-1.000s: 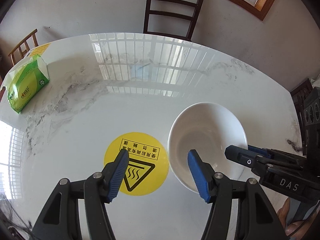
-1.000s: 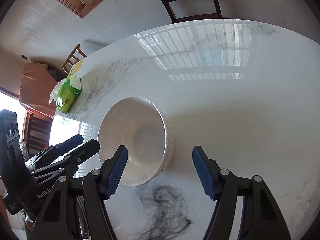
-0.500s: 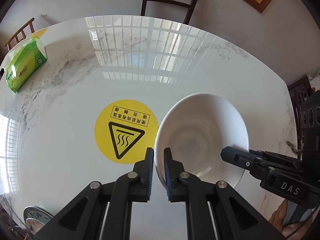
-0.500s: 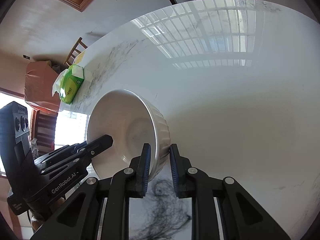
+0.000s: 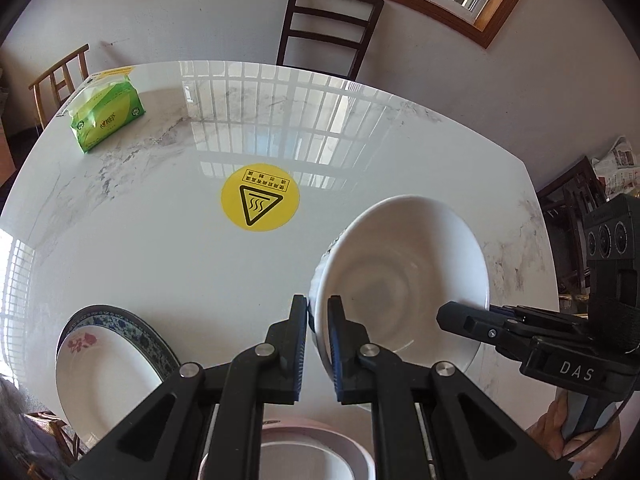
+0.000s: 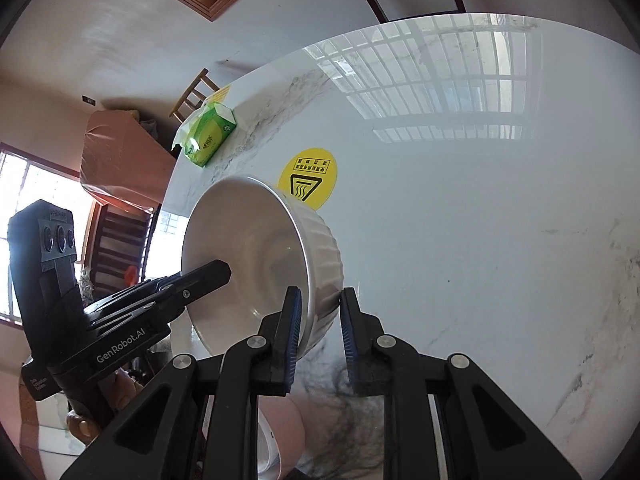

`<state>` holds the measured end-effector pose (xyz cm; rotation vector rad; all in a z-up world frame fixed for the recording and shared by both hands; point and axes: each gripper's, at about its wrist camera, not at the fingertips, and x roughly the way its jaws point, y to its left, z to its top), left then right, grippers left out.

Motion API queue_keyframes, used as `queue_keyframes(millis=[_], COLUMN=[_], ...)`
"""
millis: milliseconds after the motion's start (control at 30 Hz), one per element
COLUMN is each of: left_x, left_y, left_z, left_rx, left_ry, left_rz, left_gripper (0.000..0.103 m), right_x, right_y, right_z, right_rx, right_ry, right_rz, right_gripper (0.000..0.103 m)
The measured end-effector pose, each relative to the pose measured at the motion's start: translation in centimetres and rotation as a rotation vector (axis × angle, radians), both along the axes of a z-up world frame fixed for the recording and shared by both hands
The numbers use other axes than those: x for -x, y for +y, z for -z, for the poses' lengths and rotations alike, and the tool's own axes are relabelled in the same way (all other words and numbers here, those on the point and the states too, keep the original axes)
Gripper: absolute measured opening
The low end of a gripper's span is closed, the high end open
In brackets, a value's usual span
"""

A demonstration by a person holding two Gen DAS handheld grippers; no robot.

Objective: Organize plates and bowls
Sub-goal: 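Carry the bunny-print bowl over the nested bowls with the left gripper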

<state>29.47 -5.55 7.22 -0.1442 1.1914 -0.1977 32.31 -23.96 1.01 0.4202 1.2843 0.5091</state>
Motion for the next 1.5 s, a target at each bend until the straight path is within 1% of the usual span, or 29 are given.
queue_keyframes(millis=[100,300,500,767,867,1067,1500], left_x=[2.4,6.6,10.3,13.7,14.6,15.8,16.8], left_y=[0.6,1.8,3.7,5.3,5.8,6.4,7.5], left_z=[-0.9,-1.3,-1.6,-1.7,-1.5,-0.5,0.6], left_rx=[-0.005,-0.008,0.019,0.004,-0.001,0.001,-0.004], left_ry=[-0.014,-0.02,-0.025,-0.034,-0.037,-0.013,-0.006], left_rz=[0.001,0.004,-0.013,-0.012,-0.015,-0.017,-0.039], left_gripper=[0.011,0.011,0.011,0.011,0.011,0.011,0.013], right_x=[2.5,6.6,10.2,13.6,14.6,16.0,17.5], right_y=[0.6,2.3,3.7,5.8,6.4,7.4,9.3], right_z=[-1.2,-2.4,-2.5,-2.2,-2.2,-1.5,0.1], right_rx=[-0.003,0.001,-0.005,0.007,0.015,0.03,0.038], right_ry=[-0.017,-0.041,-0.051,-0.045,-0.044,-0.032,-0.008], right_rz=[-0.019,-0.049,-0.076,-0.106,-0.114,-0.131,-0.139], right_gripper=[0.019,0.02,0.02,0.02,0.02,0.02,0.02])
